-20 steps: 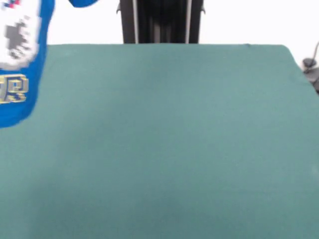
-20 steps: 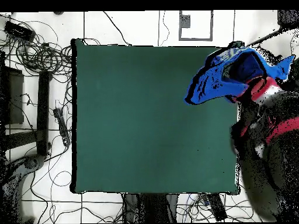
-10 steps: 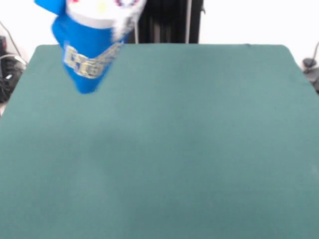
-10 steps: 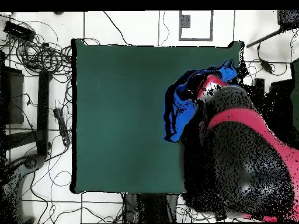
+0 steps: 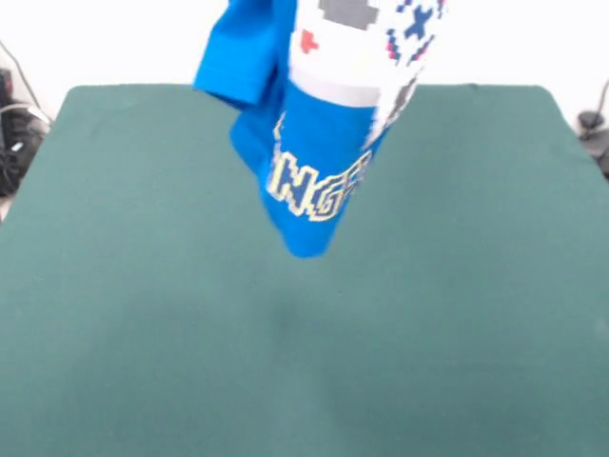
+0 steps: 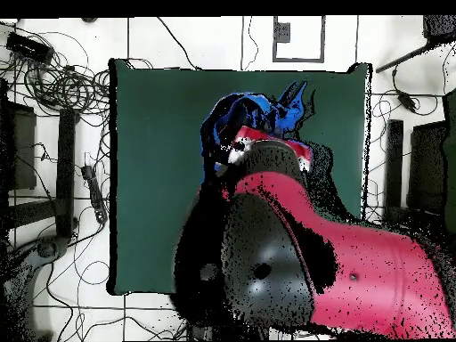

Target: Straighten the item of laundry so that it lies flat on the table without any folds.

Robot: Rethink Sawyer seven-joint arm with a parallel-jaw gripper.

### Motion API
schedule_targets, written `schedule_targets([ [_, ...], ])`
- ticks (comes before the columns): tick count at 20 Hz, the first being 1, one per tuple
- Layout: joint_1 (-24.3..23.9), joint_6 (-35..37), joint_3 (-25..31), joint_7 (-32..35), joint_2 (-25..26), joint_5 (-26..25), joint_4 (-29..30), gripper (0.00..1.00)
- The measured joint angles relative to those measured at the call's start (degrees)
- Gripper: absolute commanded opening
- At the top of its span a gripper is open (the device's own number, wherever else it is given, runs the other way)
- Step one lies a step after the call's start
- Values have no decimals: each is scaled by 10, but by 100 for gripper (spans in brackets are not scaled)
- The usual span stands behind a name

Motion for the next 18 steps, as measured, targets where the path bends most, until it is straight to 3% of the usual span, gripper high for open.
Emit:
schedule_targets([
  [9,61,0,-64,34,40,-4,-6,0],
  [18,92,0,-107,56,64,-4,-21,0],
])
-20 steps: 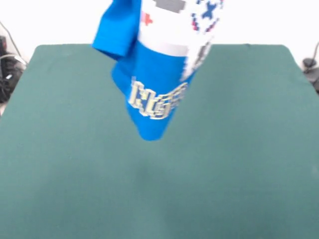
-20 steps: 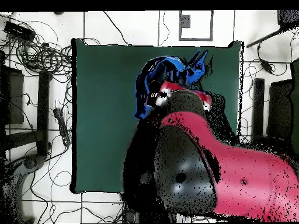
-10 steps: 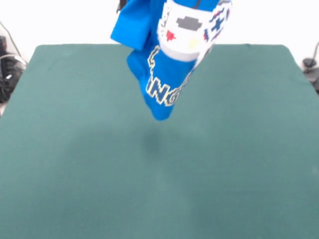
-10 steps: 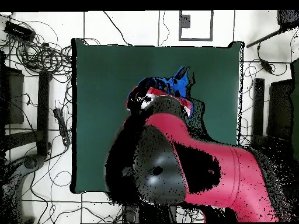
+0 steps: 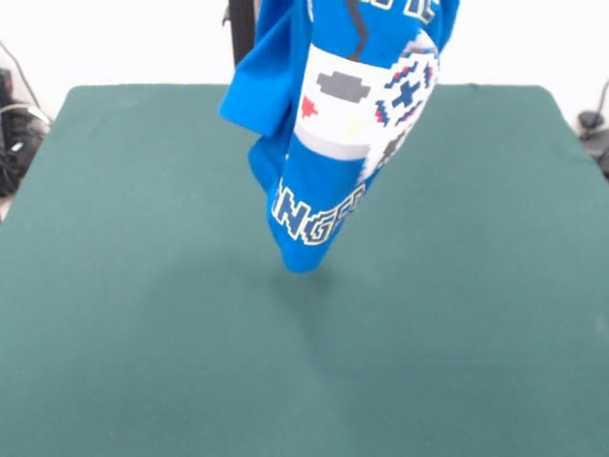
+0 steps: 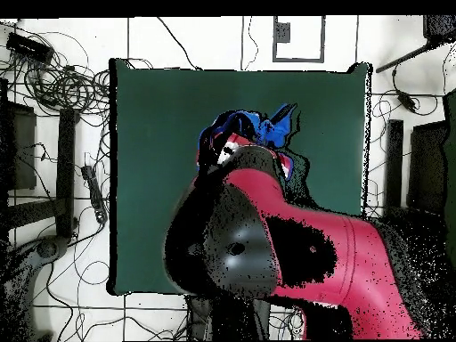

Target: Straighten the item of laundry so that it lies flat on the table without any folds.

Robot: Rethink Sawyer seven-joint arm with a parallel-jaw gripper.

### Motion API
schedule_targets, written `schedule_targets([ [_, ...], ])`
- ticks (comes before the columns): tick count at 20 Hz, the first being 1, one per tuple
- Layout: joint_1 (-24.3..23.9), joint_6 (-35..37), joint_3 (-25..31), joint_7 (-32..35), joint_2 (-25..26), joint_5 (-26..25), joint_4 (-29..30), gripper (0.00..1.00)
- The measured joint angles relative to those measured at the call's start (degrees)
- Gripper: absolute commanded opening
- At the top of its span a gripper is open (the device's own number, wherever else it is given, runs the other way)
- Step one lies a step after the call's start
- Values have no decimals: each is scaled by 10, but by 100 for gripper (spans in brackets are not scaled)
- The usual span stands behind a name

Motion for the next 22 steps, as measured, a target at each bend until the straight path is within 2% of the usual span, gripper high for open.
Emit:
schedule_targets([
  [10,61,-1,-66,25,5,1,-1,0],
  [13,94,-11,-90,51,31,3,-2,0],
  [22,137,-14,-117,93,106,11,-26,0],
])
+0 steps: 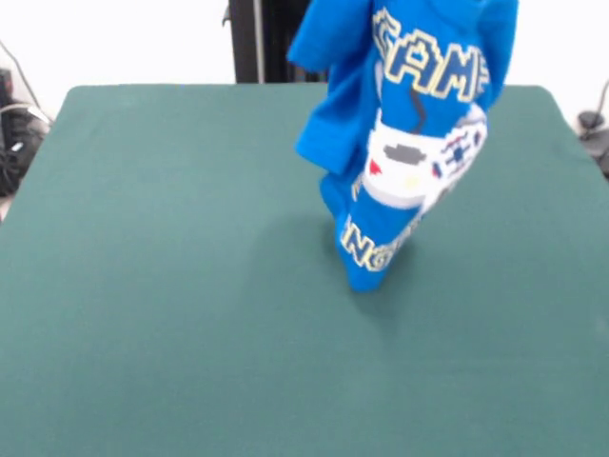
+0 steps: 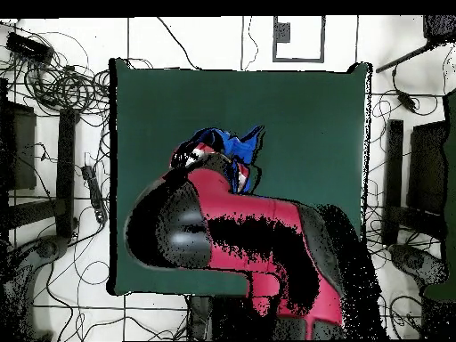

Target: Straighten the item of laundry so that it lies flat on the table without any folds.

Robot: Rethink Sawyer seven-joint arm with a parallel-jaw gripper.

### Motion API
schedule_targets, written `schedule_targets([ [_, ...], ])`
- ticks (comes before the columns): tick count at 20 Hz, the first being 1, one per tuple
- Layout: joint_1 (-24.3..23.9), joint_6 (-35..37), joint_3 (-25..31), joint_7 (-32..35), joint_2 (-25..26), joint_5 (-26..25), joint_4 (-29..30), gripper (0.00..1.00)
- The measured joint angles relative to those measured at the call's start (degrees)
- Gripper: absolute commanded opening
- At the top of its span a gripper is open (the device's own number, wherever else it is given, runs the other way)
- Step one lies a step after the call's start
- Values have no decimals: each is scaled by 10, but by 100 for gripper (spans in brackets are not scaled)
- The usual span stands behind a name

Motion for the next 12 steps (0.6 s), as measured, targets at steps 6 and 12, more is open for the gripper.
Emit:
schedule_targets([
  [6,20,-12,-17,19,45,2,-15,0],
  [12,49,-15,-47,34,84,15,-34,0],
])
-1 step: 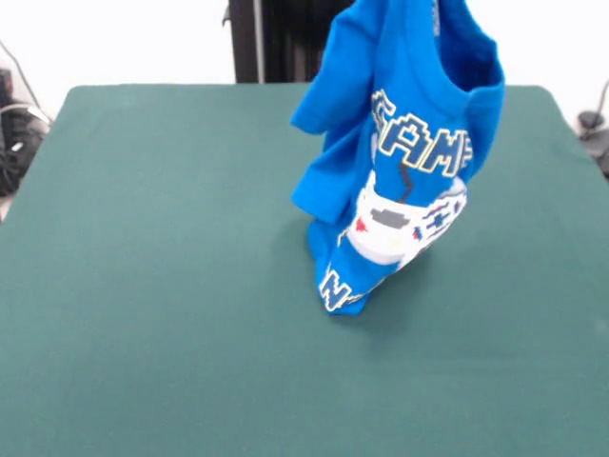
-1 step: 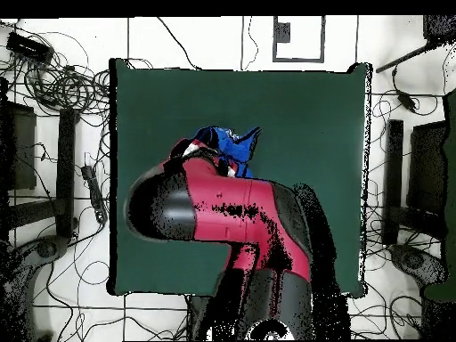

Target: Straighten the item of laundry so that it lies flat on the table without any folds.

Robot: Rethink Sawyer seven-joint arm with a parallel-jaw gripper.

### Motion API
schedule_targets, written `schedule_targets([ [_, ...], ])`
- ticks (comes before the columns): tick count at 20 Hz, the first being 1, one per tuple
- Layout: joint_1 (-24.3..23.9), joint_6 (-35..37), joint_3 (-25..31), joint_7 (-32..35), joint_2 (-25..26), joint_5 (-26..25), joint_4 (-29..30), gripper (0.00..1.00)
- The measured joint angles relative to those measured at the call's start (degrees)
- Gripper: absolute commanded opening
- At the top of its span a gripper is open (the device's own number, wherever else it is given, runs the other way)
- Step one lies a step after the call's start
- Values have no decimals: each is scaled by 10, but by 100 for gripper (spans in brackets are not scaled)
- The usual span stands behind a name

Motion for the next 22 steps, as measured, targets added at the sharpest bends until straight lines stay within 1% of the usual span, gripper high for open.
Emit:
schedule_targets([
  [5,20,0,-19,15,16,13,-10,0],
  [9,17,0,-23,16,17,18,-11,0],
  [11,6,0,-22,16,12,22,-10,0],
  [12,-16,0,-18,16,0,25,-4,0],
  [15,-47,0,-13,16,-19,28,6,0],
  [16,-101,0,-10,16,-52,30,22,100],
  [18,-105,0,-9,16,-54,31,23,100],
  [19,-122,0,-8,16,-64,33,27,100],
  [20,-167,0,-4,16,-89,38,39,100],
  [22,-192,0,-1,14,-102,38,43,100],
])
